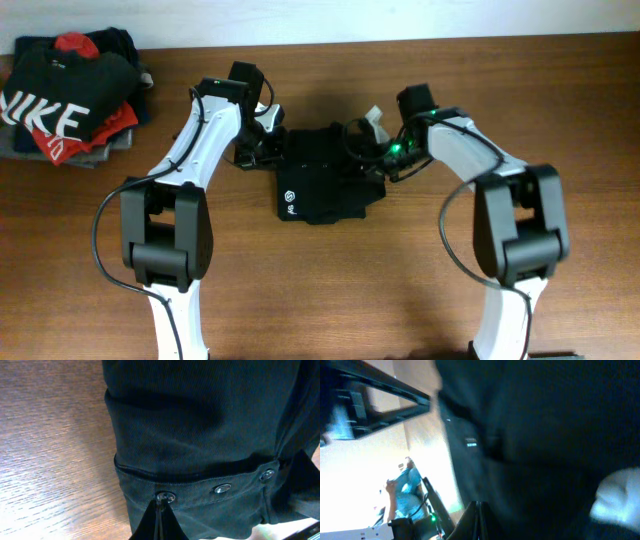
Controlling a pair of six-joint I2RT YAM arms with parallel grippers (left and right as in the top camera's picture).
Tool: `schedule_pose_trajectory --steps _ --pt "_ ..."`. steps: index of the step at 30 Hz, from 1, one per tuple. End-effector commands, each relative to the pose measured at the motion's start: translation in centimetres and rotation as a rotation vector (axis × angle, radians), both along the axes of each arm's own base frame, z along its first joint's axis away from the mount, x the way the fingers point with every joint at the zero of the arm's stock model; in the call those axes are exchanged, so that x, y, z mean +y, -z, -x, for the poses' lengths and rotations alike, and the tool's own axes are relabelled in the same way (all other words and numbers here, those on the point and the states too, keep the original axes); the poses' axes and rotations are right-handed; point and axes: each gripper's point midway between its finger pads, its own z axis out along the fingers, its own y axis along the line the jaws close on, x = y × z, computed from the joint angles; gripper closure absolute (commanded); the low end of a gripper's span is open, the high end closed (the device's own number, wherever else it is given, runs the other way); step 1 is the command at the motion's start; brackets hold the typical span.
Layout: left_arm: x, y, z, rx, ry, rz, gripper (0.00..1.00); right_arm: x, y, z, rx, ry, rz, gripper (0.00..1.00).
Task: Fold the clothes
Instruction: 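Lower both grippers to the bundle's sides and grasp its edges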
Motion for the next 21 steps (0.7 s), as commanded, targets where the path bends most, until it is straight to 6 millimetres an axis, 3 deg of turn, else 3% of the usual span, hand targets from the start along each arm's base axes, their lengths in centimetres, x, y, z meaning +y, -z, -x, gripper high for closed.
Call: schedule_pose_trajectory --steps 1,4,11,14,21 --pt "-0.2 -0.7 -0.2 -0.02 0.011 0.028 0.99 0.6 1.8 0.6 0.06 -0.027 -0.074 0.96" --pt "-0.2 -0.7 -0.2 -0.024 0.011 0.028 0.99 0.5 3.2 0.8 0.094 -0.023 -0.065 0.96" --pt "0.6 -0.4 -0.4 -0.032 0.009 -0.02 1.0 -0.6 2.5 0.1 0.107 0.022 -0.062 0.96" --pt "0.4 -0.7 -0.3 -0.037 0.022 -0.008 0.99 -1.7 0.7 -0.8 0.071 0.05 -0.073 0.96" --pt "-0.8 -4.2 0.3 -0.114 0.118 0.081 1.0 -2.0 -7.0 -2.0 -0.116 0.047 -0.103 0.96"
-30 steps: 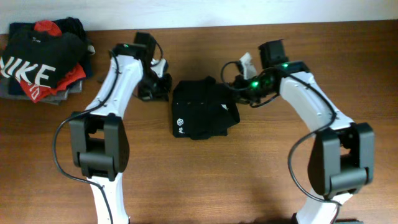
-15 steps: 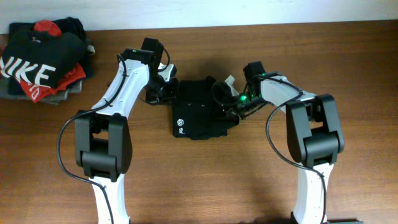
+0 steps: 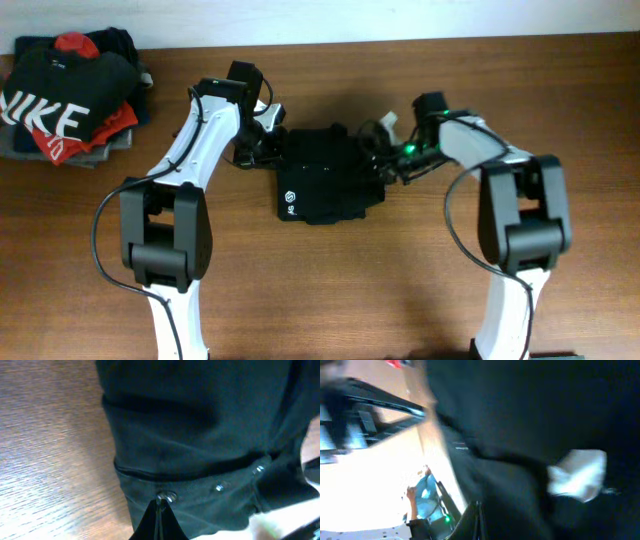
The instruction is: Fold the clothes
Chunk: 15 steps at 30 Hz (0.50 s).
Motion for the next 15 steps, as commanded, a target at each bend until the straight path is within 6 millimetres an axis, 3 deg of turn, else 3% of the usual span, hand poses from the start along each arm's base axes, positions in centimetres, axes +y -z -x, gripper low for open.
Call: schedule_pose_trajectory --steps 1,5,10,15 --pt "-0.6 -4.0 0.3 -0.091 0.063 0.068 0.99 0.9 -7.1 -0.8 -0.192 -0.024 -0.045 0.96" --pt "-1.2 -3.9 1.5 -0.053 0.082 0.075 0.99 1.6 -7.8 -0.4 -0.214 -0.043 -0.051 0.96" --pt "-2.0 -2.7 3.1 0.004 0.099 0.09 0.99 3.3 -6.4 1.1 -0.146 -0.088 -0.049 0.96" --pt "-1.9 -1.9 3.5 0.019 0.1 0.087 1.0 5.4 -4.2 2.8 -0.088 -0.146 -0.043 0.96"
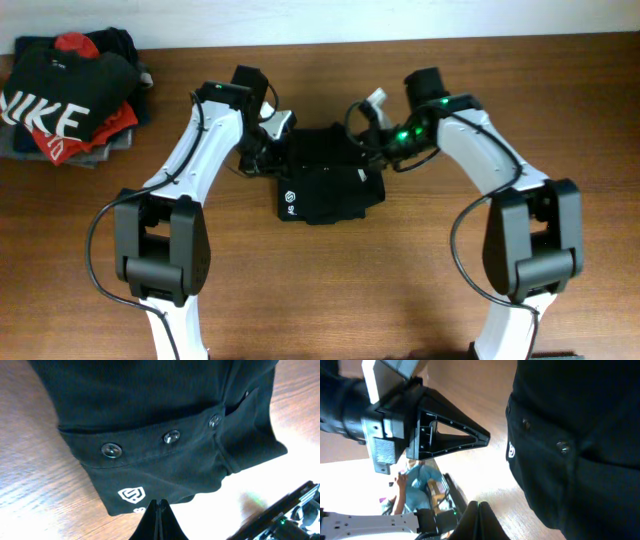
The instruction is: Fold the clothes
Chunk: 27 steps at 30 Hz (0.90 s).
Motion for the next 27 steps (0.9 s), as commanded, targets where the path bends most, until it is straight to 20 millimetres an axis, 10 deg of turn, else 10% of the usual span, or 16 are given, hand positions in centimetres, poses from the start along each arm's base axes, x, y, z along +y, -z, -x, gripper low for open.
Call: schedule_pose_trajectory --steps 1,20,27 --pt "-0.2 -0.3 0.5 -0.002 0.019 0.024 0.99 1.7 2.0 1.6 0.052 -0.055 -0.004 0.96" --pt "-0.6 5.6 4.1 0.091 0.017 0.096 0.99 1.9 7.1 -0.3 0.105 0.004 0.074 0.96" --pt "2.2 7.3 4.0 0.091 -0.002 -0.046 0.99 0.1 11.5 -0.8 0.14 0.063 0.248 0.96"
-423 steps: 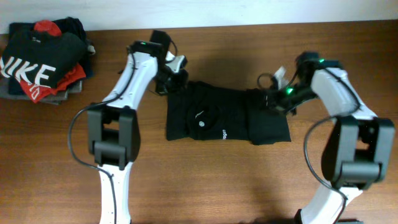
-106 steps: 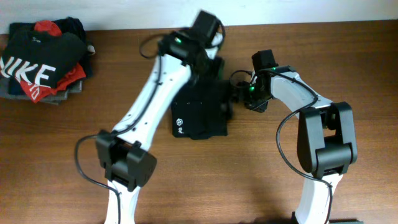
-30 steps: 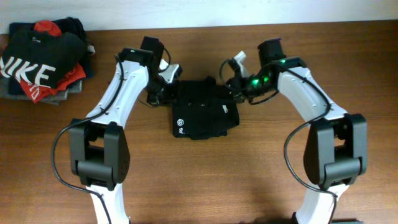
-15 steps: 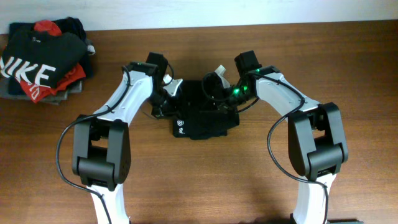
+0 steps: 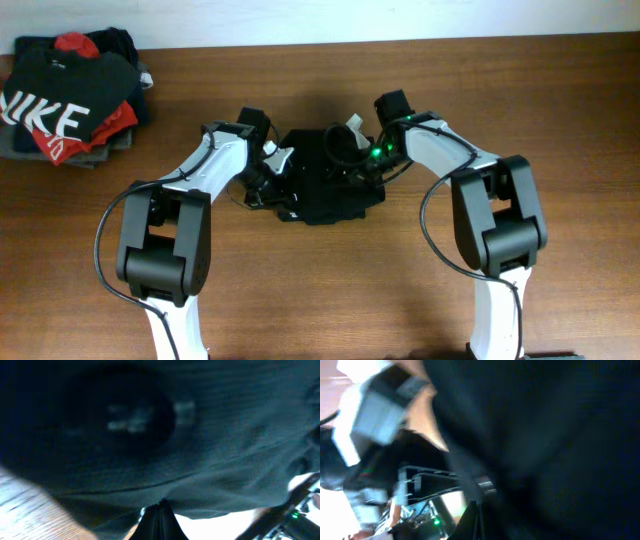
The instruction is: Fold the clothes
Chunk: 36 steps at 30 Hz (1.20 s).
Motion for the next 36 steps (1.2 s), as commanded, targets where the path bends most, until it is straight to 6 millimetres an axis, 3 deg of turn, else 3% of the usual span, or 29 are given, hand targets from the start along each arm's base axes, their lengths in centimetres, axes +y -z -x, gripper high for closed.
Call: schedule_pose_trajectory --steps 1,5,9,11,17,20,26,30,35,36 --pt "2.7 0.7 0.0 -0.004 -0.01 -0.103 0.99 -1.9 3.2 -0.6 0.015 0.053 0.158 0.96" --pt "5.6 0.8 0.0 0.03 -0.063 -0.154 0.99 -3.4 3.3 -1.6 0.008 0.091 0.166 0.96" --pt "7.2 0.7 -0.6 0.037 -0.113 -0.153 1.0 -4.4 3.0 -2.5 0.003 0.123 0.155 0.96" --pt "7.8 -0.3 -1.5 0.011 -0.134 -0.148 1.0 -3.9 1.7 -3.0 -0.016 0.118 0.109 0.96" --pt "7.1 -5.1 -4.3 -0.154 -0.135 -0.116 0.99 -1.8 -4.5 -4.9 -0.114 0.077 -0.07 0.96" --pt "5.8 -7.1 -5.3 -0.215 -0.134 -0.043 1.0 -1.1 -7.1 -5.8 -0.162 0.057 -0.148 0.96" --pt "3.5 -8.9 -7.9 -0.326 -0.137 0.105 0.99 -0.1 -10.8 -9.0 -0.323 0.064 -0.239 0.96" --pt "3.4 -9.4 -9.5 -0.377 -0.173 0.116 0.99 0.2 -10.9 -10.0 -0.358 0.075 -0.25 0.96" --pt "3.5 -9.4 -9.8 -0.39 -0.174 0.11 0.99 1.7 -8.8 -9.8 -0.332 0.066 -0.225 0.96" --pt "3.6 -9.3 -9.8 -0.391 -0.175 0.104 0.95 2.3 -8.6 -9.6 -0.328 0.056 -0.225 0.96"
